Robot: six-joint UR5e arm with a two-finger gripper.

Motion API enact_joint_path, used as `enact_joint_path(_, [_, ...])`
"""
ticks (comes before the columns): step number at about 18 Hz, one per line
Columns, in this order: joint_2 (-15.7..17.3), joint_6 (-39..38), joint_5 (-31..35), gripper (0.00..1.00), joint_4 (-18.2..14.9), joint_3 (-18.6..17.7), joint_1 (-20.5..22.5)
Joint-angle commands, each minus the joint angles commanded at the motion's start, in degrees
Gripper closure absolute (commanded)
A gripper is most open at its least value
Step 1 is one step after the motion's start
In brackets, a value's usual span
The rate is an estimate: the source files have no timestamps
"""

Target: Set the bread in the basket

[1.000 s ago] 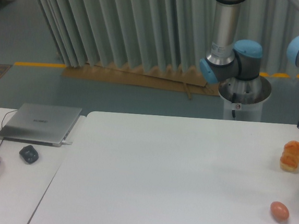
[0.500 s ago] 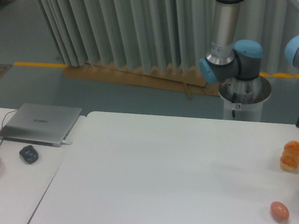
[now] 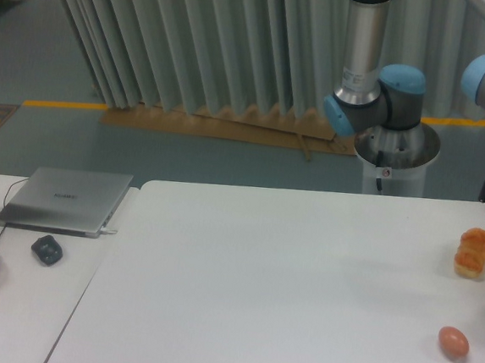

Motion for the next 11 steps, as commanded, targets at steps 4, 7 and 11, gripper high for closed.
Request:
enact_joint_path(4, [0.2,0.1,0.0,0.0,0.2,-0.9,0.1])
enact_joint_path(7, [0.2,0.1,0.0,0.0,-0.3,-0.7,0.3])
enact_joint_path(11, [0.4,0.0,0.0,0.0,-0.2,-1.2,0.1])
